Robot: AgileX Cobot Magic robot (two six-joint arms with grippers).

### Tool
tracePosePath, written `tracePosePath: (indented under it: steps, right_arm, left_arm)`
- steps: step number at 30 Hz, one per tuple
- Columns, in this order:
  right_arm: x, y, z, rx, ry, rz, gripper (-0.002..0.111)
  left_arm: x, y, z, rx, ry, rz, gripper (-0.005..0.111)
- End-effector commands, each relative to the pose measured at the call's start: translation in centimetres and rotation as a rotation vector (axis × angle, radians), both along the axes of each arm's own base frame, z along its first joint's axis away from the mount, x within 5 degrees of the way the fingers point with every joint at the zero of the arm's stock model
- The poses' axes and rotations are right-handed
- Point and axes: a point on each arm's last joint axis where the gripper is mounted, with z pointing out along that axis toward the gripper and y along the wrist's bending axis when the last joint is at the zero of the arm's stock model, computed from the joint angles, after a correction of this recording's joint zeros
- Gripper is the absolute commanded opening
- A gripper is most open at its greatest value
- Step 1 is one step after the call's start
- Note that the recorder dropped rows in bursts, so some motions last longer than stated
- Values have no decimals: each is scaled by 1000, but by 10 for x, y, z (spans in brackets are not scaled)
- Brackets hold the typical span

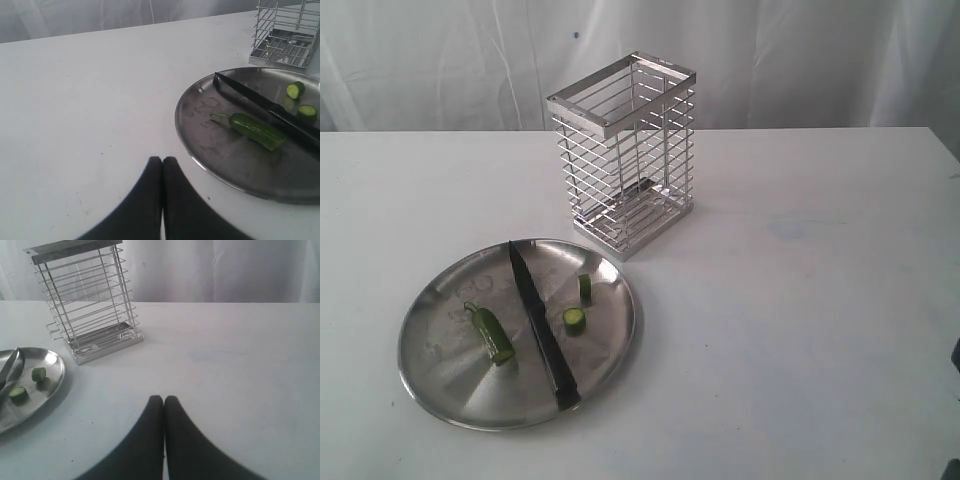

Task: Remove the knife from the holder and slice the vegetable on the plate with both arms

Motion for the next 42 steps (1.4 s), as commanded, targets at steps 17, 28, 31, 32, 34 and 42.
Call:
tracePosePath:
  steps: [17, 28, 31, 32, 34, 42]
  right_arm:
    - [-12, -6, -8, -5, 27, -71, 0]
    - [-11, -7, -3, 7, -31, -83, 0]
    - [-11, -7, -1, 24, -54, -90, 0]
    - [-11, -7, -1, 28, -52, -91, 0]
    - [-11, -7, -1, 43, -49, -93, 0]
    - [-11, -7, -1, 72, -38, -97, 0]
  left_arm:
    - [0, 0, -1, -12, 1, -3, 0]
    - [0, 0, -1, -12, 1, -3, 0]
    - [0, 0, -1, -12, 1, -3, 0]
    - [0, 0, -1, -12, 1, -3, 0]
    - [0, 0, -1, -12, 1, -3, 0]
    - [0, 0, -1, -12, 1, -3, 0]
